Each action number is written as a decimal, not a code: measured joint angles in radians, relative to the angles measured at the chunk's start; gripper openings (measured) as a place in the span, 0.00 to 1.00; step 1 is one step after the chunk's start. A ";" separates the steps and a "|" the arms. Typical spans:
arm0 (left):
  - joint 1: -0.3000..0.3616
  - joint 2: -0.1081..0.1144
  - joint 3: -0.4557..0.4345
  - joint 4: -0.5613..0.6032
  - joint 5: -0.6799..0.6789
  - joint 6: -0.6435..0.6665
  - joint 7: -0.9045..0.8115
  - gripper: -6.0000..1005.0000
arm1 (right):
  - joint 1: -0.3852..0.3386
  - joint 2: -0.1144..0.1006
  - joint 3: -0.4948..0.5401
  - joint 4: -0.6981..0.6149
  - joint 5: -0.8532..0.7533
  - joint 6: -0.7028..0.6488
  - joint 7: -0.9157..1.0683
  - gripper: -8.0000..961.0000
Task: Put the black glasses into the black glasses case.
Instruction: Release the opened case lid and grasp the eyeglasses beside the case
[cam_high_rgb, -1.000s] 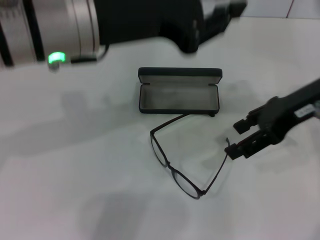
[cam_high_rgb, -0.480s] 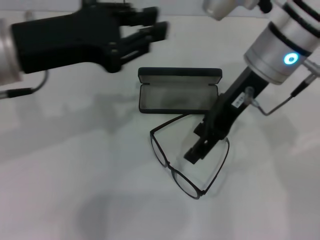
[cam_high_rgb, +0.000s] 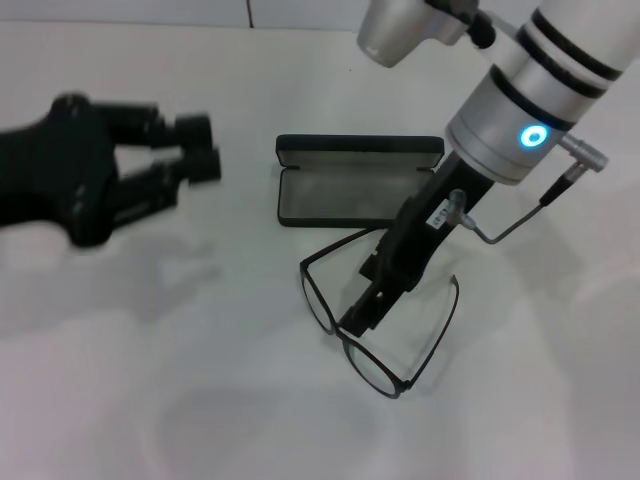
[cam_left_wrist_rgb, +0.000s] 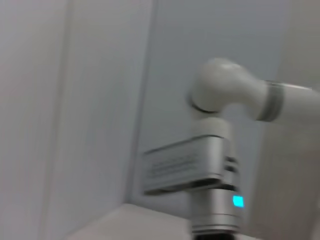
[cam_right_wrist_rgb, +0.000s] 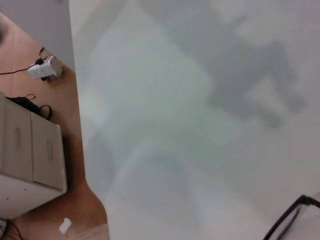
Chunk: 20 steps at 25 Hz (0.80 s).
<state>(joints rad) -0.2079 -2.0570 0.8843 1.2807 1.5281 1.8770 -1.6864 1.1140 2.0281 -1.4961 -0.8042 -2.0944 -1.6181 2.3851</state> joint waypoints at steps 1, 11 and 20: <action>-0.004 0.012 -0.005 -0.041 0.000 0.030 0.024 0.28 | 0.011 0.000 -0.016 0.017 0.013 0.014 0.000 0.86; 0.009 0.048 -0.003 -0.351 0.107 0.137 0.340 0.28 | 0.115 0.000 -0.234 0.169 0.198 0.168 0.019 0.86; 0.046 0.029 -0.004 -0.393 0.126 0.140 0.429 0.28 | 0.123 0.000 -0.341 0.205 0.253 0.228 0.092 0.86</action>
<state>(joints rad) -0.1624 -2.0281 0.8801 0.8880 1.6536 2.0168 -1.2572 1.2365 2.0279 -1.8372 -0.5989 -1.8416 -1.3904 2.4772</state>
